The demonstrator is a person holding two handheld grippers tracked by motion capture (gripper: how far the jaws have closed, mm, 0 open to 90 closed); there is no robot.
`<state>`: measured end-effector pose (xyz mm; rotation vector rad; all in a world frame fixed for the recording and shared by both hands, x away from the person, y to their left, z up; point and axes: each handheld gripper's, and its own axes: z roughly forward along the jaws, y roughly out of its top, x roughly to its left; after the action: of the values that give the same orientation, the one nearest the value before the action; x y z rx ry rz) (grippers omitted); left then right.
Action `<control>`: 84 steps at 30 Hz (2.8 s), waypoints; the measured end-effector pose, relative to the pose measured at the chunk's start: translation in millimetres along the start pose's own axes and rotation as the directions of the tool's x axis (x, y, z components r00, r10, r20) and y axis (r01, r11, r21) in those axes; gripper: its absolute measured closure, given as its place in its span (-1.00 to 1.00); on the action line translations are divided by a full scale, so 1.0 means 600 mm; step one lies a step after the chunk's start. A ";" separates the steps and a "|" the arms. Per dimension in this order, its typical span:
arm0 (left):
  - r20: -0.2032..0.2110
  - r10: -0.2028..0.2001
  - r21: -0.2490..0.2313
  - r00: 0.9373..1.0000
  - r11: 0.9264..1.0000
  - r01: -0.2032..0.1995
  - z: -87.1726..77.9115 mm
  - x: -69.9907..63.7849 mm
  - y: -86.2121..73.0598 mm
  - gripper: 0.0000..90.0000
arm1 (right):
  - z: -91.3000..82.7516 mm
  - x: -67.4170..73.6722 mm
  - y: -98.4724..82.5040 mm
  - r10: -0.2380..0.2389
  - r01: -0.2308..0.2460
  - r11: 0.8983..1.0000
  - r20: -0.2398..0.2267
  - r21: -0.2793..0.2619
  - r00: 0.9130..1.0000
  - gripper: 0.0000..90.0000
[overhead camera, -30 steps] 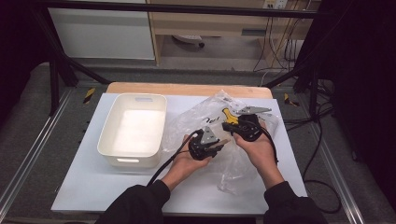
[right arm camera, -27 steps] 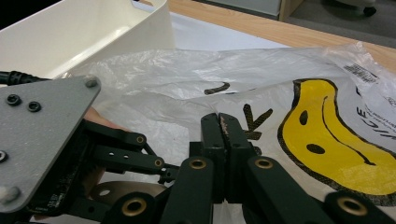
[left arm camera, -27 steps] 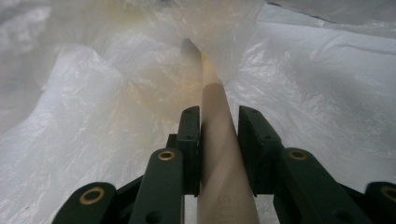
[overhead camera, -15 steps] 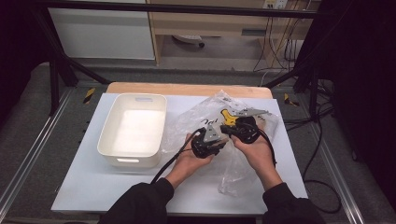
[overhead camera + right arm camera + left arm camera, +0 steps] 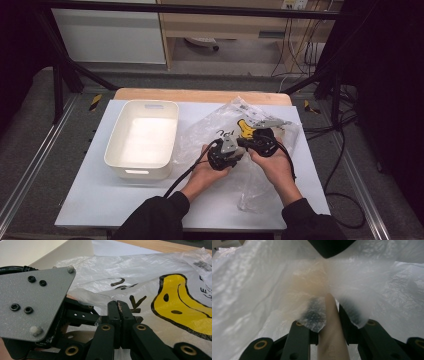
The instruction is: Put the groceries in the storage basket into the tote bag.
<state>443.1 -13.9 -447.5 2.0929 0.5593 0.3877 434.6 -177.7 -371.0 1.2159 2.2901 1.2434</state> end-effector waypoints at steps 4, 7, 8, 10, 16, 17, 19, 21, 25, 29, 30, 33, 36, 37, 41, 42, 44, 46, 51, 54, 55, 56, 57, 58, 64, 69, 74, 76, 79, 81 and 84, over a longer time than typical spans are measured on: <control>-0.001 -0.002 0.019 1.000 1.000 0.002 0.005 0.000 -0.004 0.57 | 0.001 -0.002 -0.003 0.001 -0.001 1.000 0.000 0.002 1.000 1.00; -0.001 0.001 0.031 1.000 1.000 -0.001 0.008 -0.002 -0.008 0.57 | 0.002 0.000 -0.004 0.002 -0.002 1.000 -0.001 0.003 1.000 1.00; -0.002 -0.003 0.038 1.000 0.999 0.003 0.009 -0.002 -0.010 0.57 | 0.003 0.000 -0.004 0.003 -0.003 1.000 0.000 0.004 1.000 1.00; -0.004 -0.008 0.043 1.000 0.999 0.008 0.010 -0.003 -0.011 0.57 | 0.003 -0.001 -0.005 0.000 0.000 1.000 -0.001 0.006 1.000 1.00; -0.011 0.013 0.066 1.000 0.998 -0.012 0.011 -0.007 -0.012 0.57 | 0.005 0.000 -0.006 -0.004 0.004 1.000 0.000 0.011 1.000 1.00; -0.012 0.013 0.067 1.000 0.998 -0.012 0.011 -0.008 -0.012 0.56 | 0.004 0.000 -0.007 -0.002 0.002 1.000 0.000 0.014 1.000 1.00; -0.012 0.007 0.069 1.000 0.998 -0.007 0.011 -0.008 -0.013 0.56 | 0.004 0.000 -0.007 -0.001 0.001 1.000 0.001 0.015 1.000 1.00; -0.010 0.005 0.070 1.000 0.998 -0.005 0.012 -0.008 -0.013 0.56 | 0.005 -0.001 -0.008 0.003 -0.003 1.000 0.002 0.016 1.000 1.00; -0.008 0.001 0.069 1.000 0.998 -0.001 0.011 -0.007 -0.012 0.58 | 0.006 -0.003 -0.010 0.004 -0.004 1.000 0.003 0.021 1.000 1.00; 0.006 -0.040 0.066 0.999 0.997 0.040 0.008 -0.003 -0.013 0.42 | 0.007 -0.004 -0.012 0.008 -0.009 1.000 0.004 0.023 1.000 1.00; 0.009 -0.053 0.061 0.999 0.997 0.052 0.007 -0.003 -0.014 0.40 | 0.007 -0.004 -0.013 0.007 -0.007 1.000 0.004 0.025 1.000 1.00; 0.018 -0.062 0.052 0.998 0.997 0.061 0.000 -0.006 -0.018 0.32 | 0.008 -0.004 -0.014 0.006 -0.007 1.000 0.004 0.030 1.000 1.00; 0.015 -0.052 0.050 0.999 0.997 0.051 -0.008 -0.010 -0.021 0.28 | 0.009 -0.004 -0.015 0.009 -0.010 0.999 0.006 0.031 1.000 1.00; 0.018 -0.059 0.048 0.998 0.997 0.058 -0.013 -0.011 -0.022 0.26 | 0.009 -0.004 -0.016 0.007 -0.007 1.000 0.006 0.029 1.000 1.00; 0.007 -0.051 0.034 0.999 0.998 0.051 -0.035 -0.012 -0.026 0.21 | 0.009 -0.004 -0.021 0.009 -0.009 0.999 0.006 0.035 1.000 1.00; 0.002 -0.048 0.027 0.999 0.998 0.048 -0.041 -0.012 -0.027 0.21 | 0.008 -0.003 -0.022 0.014 -0.014 0.999 0.008 0.039 1.000 1.00; 0.006 -0.059 0.010 0.998 0.998 0.059 -0.060 -0.012 -0.029 0.22 | 0.007 -0.003 -0.024 0.014 -0.014 0.999 0.010 0.042 1.000 1.00; 0.003 -0.067 -0.002 0.998 0.998 0.067 -0.077 -0.012 -0.032 0.22 | 0.007 -0.003 -0.027 0.012 -0.012 0.999 0.012 0.044 1.000 1.00; -0.010 -0.075 -0.021 0.997 0.997 0.075 -0.124 -0.014 -0.041 0.20 | 0.005 0.001 -0.039 0.020 -0.020 0.999 0.014 0.046 1.000 1.00; -0.024 -0.089 -0.038 0.996 0.995 0.088 -0.152 -0.012 -0.044 0.20 | 0.004 0.005 -0.046 0.024 -0.025 0.998 0.011 0.051 1.000 1.00; -0.023 -0.103 -0.049 0.994 0.994 0.101 -0.163 -0.011 -0.045 0.19 | 0.004 0.006 -0.050 0.021 -0.021 0.998 0.009 0.051 1.000 1.00; -0.028 -0.108 -0.055 0.994 0.993 0.107 -0.172 -0.010 -0.046 0.17 | 0.004 0.008 -0.054 0.023 -0.023 0.998 0.006 0.052 1.000 1.00; -0.033 -0.110 -0.063 0.993 0.992 0.108 -0.181 -0.010 -0.047 0.17 | 0.004 0.009 -0.058 0.026 -0.027 0.998 0.002 0.052 1.000 1.00; -0.038 -0.113 -0.069 0.993 0.992 0.110 -0.189 -0.010 -0.049 0.17 | 0.005 0.010 -0.061 0.030 -0.030 0.998 0.000 0.054 1.000 1.00; -0.076 -0.124 -0.088 0.989 0.989 0.117 -0.226 -0.006 -0.049 0.08 | 0.011 0.020 -0.074 0.017 -0.016 0.998 -0.009 0.067 1.000 1.00; -0.112 -0.159 -0.129 0.981 0.981 0.144 -0.237 0.005 -0.042 -0.08 | 0.020 0.026 -0.082 0.014 -0.013 0.997 -0.014 0.079 1.000 1.00; -0.145 -0.143 -0.128 0.979 0.984 0.125 -0.243 0.006 -0.039 -0.29 | 0.027 0.028 -0.095 0.018 -0.017 0.995 -0.010 0.097 1.000 1.00; -0.152 -0.145 -0.127 0.978 0.984 0.126 -0.248 0.008 -0.039 -0.37 | 0.029 0.026 -0.101 0.026 -0.025 0.995 -0.013 0.100 1.000 1.00; -0.169 -0.158 -0.127 0.973 0.982 0.138 -0.260 0.013 -0.038 -0.52 | 0.028 0.023 -0.105 0.032 -0.031 0.995 -0.011 0.099 0.999 1.00; -0.177 -0.162 -0.120 0.971 0.982 0.142 -0.267 0.018 -0.037 -0.59 | 0.028 0.024 -0.106 0.035 -0.033 0.995 -0.012 0.098 0.999 1.00; -0.182 -0.172 -0.126 0.968 0.981 0.151 -0.281 0.026 -0.038 -0.66 | 0.031 0.025 -0.108 0.030 -0.029 0.995 -0.015 0.101 0.999 1.00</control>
<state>371.4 123.2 -375.0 1.8992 0.7995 0.5180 400.5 -174.0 -430.9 1.2821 2.3804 1.1645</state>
